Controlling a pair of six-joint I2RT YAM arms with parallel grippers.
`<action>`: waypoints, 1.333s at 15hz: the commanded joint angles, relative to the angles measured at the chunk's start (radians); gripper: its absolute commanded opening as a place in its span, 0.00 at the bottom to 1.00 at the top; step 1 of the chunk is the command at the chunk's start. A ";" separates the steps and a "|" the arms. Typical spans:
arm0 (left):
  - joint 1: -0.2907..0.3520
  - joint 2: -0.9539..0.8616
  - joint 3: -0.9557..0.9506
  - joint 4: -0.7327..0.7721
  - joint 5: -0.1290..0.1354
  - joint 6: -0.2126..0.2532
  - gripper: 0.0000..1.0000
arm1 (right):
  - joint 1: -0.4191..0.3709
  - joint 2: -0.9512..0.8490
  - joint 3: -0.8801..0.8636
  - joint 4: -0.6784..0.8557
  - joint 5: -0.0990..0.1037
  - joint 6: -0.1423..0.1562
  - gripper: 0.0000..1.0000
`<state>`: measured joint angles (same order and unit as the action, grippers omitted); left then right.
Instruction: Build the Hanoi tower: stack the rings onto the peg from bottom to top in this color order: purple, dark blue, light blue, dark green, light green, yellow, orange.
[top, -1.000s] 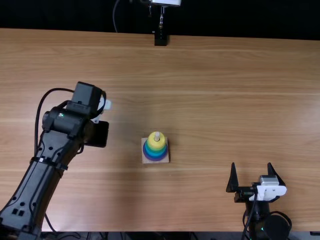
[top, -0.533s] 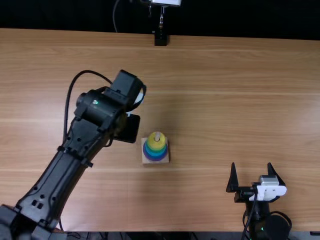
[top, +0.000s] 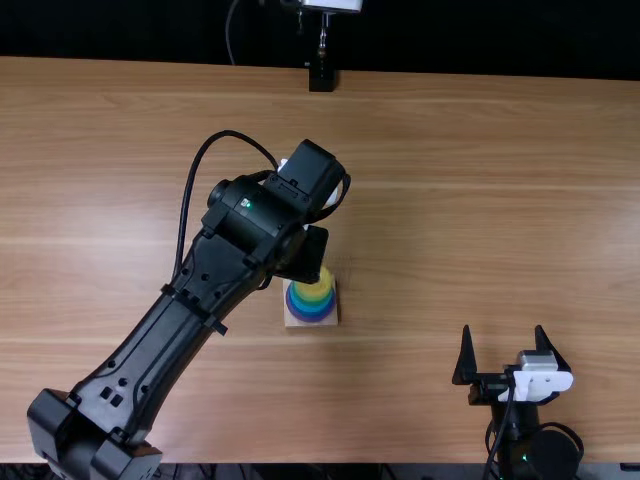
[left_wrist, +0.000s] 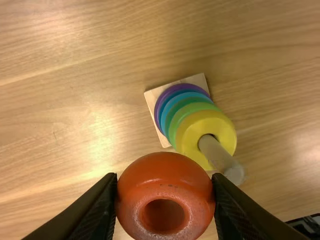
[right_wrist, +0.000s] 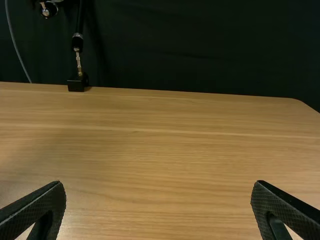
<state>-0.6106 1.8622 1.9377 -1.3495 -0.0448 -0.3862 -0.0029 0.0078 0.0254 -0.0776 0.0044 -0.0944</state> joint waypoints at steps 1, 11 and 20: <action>-0.032 0.028 0.047 -0.002 0.002 -0.043 0.00 | -0.012 -0.008 -0.007 -0.008 0.012 0.001 1.00; -0.086 0.065 0.086 -0.002 0.004 -0.083 0.00 | -0.012 -0.008 -0.007 -0.008 0.012 0.001 1.00; -0.075 0.091 0.055 -0.002 0.010 -0.079 0.00 | -0.012 -0.008 -0.007 -0.010 0.012 0.001 1.00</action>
<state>-0.6872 1.9369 1.9896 -1.3510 -0.0410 -0.4530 -0.0029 0.0078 0.0254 -0.0780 0.0044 -0.0959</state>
